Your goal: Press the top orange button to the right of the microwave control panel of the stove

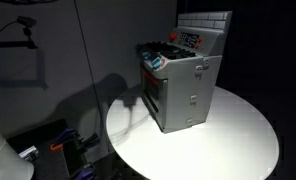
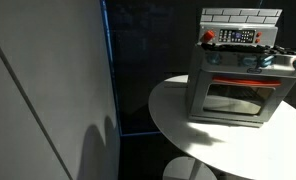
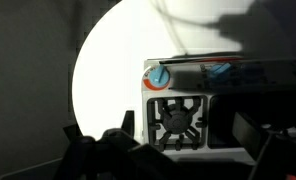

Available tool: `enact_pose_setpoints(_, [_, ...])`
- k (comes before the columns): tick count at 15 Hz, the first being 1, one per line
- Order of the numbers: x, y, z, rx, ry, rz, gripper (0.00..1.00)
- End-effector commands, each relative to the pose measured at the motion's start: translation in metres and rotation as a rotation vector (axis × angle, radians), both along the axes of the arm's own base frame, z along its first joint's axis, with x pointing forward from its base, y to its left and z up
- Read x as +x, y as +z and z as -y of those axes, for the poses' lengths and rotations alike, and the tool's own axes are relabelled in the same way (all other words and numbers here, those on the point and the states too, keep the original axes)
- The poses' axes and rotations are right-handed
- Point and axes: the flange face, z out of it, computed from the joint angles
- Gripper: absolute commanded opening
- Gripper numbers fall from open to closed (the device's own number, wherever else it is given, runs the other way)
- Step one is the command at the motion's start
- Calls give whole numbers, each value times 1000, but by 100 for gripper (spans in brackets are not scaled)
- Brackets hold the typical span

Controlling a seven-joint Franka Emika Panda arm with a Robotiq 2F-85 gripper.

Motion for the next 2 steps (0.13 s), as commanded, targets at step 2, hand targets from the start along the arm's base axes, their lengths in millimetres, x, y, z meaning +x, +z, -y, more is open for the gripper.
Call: enact_pose_setpoints(2, [2, -2, 0, 1, 1, -7, 100])
